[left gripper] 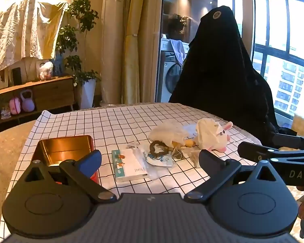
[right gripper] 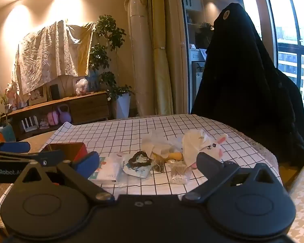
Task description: Organize soft objects
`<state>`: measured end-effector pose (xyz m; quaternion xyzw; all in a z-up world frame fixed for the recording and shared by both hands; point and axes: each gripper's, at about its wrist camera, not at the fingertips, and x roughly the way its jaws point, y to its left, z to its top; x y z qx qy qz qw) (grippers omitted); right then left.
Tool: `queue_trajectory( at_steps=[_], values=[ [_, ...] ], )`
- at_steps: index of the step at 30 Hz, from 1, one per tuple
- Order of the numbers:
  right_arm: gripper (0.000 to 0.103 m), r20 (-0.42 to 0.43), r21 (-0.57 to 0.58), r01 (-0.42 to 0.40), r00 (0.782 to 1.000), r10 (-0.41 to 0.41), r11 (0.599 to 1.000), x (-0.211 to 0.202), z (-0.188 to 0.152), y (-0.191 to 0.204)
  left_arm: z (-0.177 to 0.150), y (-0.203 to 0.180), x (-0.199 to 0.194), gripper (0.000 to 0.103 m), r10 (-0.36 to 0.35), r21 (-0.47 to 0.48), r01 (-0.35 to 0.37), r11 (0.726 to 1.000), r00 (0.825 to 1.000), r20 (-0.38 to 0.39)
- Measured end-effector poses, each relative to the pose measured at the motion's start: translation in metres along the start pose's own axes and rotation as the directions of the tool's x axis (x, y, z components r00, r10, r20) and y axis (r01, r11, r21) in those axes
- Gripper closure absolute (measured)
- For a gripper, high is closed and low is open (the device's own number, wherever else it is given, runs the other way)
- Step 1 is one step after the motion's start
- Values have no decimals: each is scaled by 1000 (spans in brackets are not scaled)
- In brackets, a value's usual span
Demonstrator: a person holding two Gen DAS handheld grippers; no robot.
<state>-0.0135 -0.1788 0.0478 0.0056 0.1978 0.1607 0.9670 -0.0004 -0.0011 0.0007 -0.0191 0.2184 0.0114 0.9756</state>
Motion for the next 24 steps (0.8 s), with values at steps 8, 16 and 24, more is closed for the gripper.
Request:
queue_trajectory(
  at_steps=[8,16,24],
  values=[
    [1,11,-30,5,1000,-5,1000,-1,1,3,-9,-5,4,0,-16,-29,16,999,1000,-24],
    [1,7,0,11,1000,-11,1000,-5,-1,2,-2,3,-1,0,-27,-44,26,999,999,-34],
    [2,-12,3,15,1000,-15,1000,-3,0,2,-3,2,-4,0,-31,-51,29,998,998,-48]
  ],
)
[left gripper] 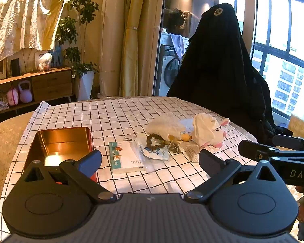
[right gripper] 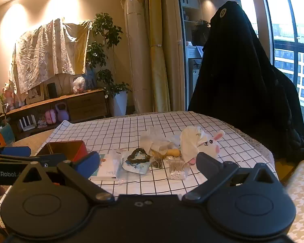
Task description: Organize soft objects
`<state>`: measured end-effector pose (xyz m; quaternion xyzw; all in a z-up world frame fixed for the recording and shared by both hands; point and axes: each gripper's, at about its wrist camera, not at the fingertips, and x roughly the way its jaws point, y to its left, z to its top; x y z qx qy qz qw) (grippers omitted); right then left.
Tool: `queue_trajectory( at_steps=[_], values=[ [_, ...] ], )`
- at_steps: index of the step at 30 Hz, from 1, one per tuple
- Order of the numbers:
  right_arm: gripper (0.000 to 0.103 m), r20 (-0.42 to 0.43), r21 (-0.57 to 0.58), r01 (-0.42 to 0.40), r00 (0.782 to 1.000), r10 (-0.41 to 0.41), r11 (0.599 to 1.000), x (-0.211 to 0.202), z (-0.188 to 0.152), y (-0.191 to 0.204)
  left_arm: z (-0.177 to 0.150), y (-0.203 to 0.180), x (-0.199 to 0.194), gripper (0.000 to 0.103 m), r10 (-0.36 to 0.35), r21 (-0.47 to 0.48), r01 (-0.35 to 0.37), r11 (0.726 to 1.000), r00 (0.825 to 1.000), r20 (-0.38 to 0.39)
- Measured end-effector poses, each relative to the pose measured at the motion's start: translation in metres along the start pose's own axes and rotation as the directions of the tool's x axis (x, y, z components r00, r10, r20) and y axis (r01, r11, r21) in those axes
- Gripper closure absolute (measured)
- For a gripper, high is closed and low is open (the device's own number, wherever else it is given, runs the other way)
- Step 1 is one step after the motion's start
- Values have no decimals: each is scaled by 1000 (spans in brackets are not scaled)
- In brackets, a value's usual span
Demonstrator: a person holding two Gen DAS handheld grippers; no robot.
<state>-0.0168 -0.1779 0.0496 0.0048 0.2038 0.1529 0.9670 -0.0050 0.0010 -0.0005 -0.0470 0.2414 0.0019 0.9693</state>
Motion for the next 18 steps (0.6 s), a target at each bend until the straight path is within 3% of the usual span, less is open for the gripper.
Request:
queue_trajectory(
  at_steps=[18],
  values=[
    [3,-6,-7,4,1000,-4,1000,1,-1,2,-2,0,1,0,4,-2,-4,1000,1000,-9]
  ],
)
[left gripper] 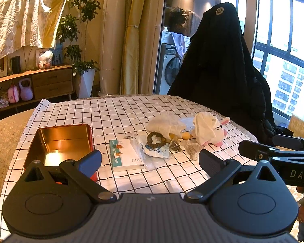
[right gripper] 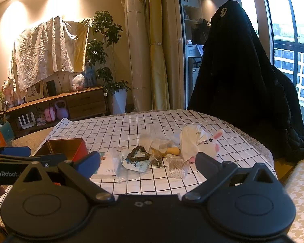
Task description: Organize soft objects
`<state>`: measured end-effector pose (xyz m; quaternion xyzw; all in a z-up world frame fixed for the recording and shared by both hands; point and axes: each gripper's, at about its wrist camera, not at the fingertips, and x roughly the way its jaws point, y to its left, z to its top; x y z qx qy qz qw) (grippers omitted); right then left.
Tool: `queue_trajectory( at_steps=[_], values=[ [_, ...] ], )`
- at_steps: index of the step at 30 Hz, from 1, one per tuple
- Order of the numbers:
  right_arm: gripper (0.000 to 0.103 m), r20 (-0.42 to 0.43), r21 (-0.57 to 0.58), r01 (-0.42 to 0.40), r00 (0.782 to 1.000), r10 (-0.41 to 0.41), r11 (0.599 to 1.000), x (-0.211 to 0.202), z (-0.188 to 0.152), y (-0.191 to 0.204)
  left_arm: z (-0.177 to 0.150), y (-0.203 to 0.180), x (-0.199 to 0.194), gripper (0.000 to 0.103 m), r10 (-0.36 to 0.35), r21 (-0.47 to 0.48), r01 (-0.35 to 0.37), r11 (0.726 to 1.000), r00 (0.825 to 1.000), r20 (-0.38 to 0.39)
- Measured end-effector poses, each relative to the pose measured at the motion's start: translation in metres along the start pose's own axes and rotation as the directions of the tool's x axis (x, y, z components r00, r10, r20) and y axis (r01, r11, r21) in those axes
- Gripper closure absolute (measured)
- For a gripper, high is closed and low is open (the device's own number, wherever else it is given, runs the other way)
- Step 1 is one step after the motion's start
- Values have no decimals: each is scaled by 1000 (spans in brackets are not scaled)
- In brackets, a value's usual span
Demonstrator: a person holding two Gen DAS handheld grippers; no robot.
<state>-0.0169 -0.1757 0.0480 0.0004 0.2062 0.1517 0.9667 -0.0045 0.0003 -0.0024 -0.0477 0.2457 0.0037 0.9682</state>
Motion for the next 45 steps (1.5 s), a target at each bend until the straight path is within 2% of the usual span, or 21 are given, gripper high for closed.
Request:
queue_trajectory(
  at_steps=[45],
  values=[
    [4,-21,-30,-8,1000,8,1000,-6,-4,14,-10,12,-6,0,14,-43,-15,999,1000,-28]
  ],
)
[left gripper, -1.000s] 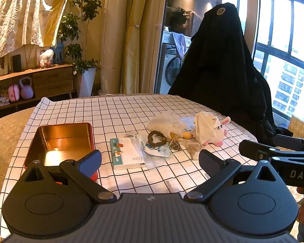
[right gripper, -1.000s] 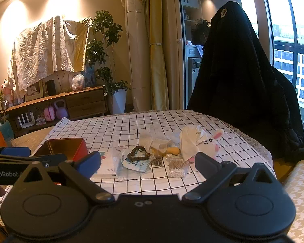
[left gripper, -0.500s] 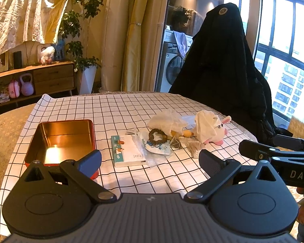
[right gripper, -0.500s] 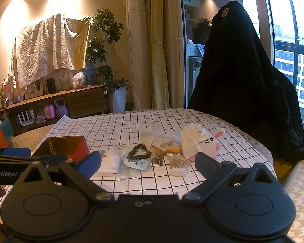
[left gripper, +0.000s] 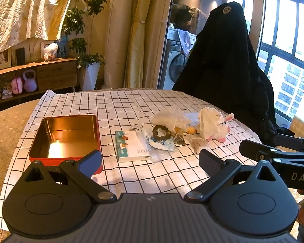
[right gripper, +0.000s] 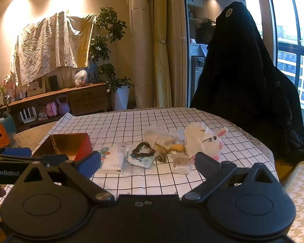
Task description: Organize soft objects
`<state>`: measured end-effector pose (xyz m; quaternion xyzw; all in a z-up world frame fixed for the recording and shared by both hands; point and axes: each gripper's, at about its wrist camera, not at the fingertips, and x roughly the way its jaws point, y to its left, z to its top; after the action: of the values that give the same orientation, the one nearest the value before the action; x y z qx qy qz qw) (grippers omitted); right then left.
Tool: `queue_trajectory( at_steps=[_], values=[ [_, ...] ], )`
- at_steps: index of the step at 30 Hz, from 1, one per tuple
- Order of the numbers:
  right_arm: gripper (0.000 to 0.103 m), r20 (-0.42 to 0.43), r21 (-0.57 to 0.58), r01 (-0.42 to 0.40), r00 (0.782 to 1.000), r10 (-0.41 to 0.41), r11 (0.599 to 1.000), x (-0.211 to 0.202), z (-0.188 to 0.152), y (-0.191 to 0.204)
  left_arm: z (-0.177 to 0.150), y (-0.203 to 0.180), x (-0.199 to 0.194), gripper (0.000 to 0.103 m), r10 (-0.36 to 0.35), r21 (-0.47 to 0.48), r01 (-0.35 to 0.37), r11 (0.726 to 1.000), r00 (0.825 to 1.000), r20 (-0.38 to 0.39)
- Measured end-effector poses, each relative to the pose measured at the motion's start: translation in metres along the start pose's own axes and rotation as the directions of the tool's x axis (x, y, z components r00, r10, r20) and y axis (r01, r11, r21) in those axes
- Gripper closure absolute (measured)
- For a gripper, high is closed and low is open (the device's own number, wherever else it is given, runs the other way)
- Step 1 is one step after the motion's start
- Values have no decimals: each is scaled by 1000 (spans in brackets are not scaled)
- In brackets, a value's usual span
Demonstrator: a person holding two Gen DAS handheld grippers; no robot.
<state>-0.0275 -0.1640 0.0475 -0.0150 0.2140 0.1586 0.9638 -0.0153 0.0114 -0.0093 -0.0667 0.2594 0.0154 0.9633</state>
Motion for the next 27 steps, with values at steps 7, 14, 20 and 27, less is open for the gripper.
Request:
queue_trajectory(
  at_steps=[7,14,20,27],
  values=[
    [4,-9,-9,-13,1000,13,1000,6,0,0,3,2,9,0,-4,23,4,1000,1000,9],
    [4,-11,-45,-31,999,30,998,21,5,-8,12,0,32,0,-26,46,26,999,1000,0],
    [4,-32,-50,-48,998,46,998,38,11,-29,17,3,68,0,-17,28,19,999,998,-67],
    [6,-89,-51,-9,996,4,999,66,11,-56,28,2,109,0,-35,4,35,999,995,-97]
  ],
)
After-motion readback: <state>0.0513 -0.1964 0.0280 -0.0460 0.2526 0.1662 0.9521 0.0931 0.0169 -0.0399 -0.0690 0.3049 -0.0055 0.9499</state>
